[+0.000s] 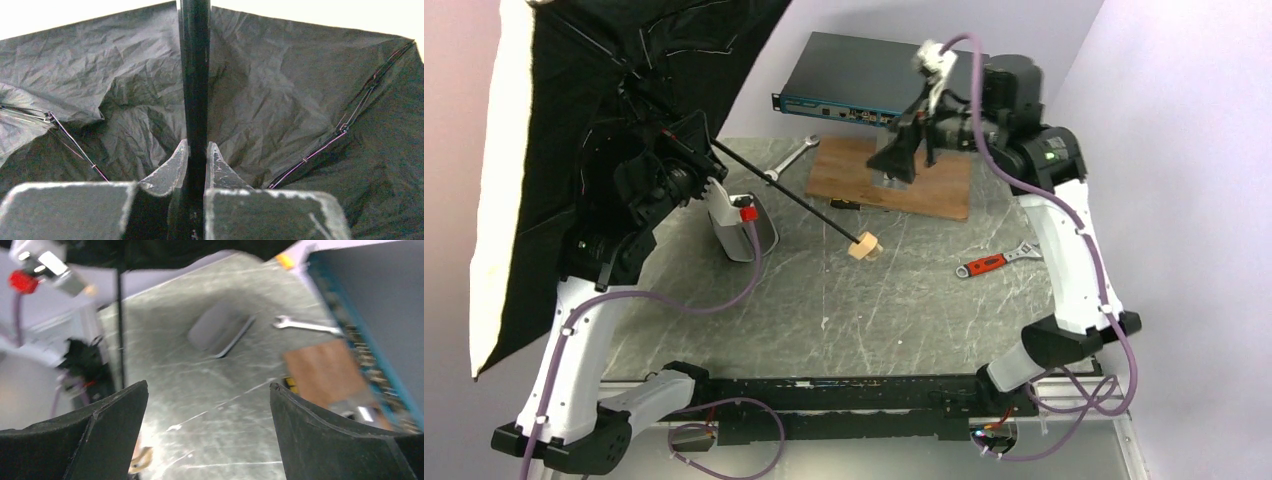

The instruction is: Open the umbrella

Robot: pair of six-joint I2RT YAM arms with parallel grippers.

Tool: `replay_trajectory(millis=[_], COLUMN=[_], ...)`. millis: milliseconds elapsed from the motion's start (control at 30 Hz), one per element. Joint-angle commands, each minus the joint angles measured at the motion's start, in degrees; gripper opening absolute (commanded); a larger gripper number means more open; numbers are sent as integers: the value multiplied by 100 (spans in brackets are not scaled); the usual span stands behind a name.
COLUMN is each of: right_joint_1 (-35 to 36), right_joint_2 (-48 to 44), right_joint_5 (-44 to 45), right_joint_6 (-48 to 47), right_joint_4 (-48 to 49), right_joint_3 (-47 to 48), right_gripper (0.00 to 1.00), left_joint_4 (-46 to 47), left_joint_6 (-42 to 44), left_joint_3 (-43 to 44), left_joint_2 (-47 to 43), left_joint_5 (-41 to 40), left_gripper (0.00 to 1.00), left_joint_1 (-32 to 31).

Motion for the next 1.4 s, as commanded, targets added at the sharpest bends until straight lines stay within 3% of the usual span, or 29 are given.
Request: replay_trajectory(millis=[0,267,500,633,867,1100,1200,1267,1367], right_joint_1=[728,1865,2439,2711,2763,2753,2756,2753,2756], right_joint_2=[333,513,865,1150,974,560,418,322,240], right_joint_5=[-524,197,1411,2051,2506,2727,2708,2640,2529], right_joint_6=[-344,-839,-901,-898,-1050,-1308,-1461,-1560,-1610], right_joint_4=[-1381,-1618,-1530,-1758,-1707,-1708,-1728,-1737,-1790], right_joint_3=[283,-429,-408,-266,-999,-1947,-2249,-2433,-2593], right_gripper=[92,92,81,60,29,11,8,0,0], left_joint_4=[712,994,1106,1241,1401,1654,2120,2466,2954], left_joint_6=[865,1098,1155,1179,1204,1364,1510,1613,1671], left_joint_3=[96,-216,-358,-438,-464,-496,-591,-609,-527], left_joint_2=[-18,-70,-192,-274,-256,-167,-38,149,420], left_joint_5=[-379,-701,-744,-714,-744,-1116,-1357,-1743,-2255], left_gripper=[0,0,0,0,0,0,0,0,0], left_joint_1=[-169,-400,-414,-414,-400,-184,102,287,551])
